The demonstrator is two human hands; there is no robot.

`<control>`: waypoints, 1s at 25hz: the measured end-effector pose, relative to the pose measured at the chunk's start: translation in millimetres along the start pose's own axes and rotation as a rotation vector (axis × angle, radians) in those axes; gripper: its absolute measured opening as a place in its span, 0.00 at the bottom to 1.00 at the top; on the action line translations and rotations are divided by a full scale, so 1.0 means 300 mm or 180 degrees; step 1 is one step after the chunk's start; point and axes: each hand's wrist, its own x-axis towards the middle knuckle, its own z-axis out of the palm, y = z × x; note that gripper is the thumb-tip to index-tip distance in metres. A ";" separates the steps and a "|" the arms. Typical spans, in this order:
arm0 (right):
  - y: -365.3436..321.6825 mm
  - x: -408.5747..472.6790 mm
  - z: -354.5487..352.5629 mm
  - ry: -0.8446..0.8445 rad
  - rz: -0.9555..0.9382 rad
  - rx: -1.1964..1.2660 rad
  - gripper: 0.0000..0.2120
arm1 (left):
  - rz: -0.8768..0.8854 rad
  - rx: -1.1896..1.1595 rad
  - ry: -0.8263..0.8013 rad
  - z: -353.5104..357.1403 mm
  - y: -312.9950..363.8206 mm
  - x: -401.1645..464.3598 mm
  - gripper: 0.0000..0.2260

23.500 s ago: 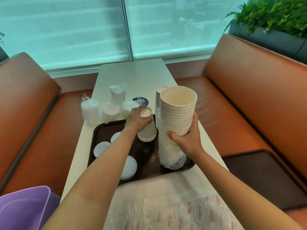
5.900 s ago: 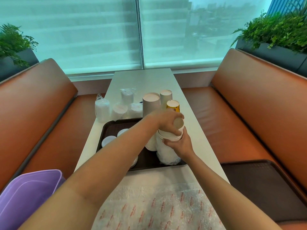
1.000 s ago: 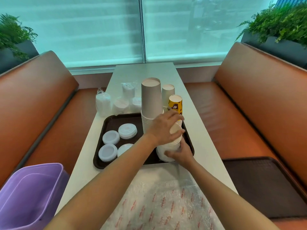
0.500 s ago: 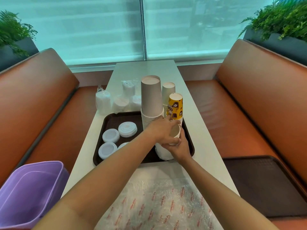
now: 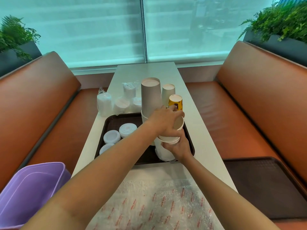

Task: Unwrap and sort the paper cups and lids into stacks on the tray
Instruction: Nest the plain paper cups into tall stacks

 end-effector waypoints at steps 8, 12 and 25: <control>-0.023 -0.007 0.003 -0.0160 -0.0040 -0.0178 0.41 | -0.0068 0.0903 -0.0696 -0.156 0.050 0.011 0.32; -0.029 -0.018 0.002 -0.0149 0.0021 -0.0049 0.39 | -0.0307 0.1996 -0.1270 -0.083 0.125 0.074 0.27; -0.017 -0.014 -0.008 -0.0098 0.0029 -0.0074 0.41 | -0.0838 0.0692 -0.0250 -0.379 0.018 -0.096 0.30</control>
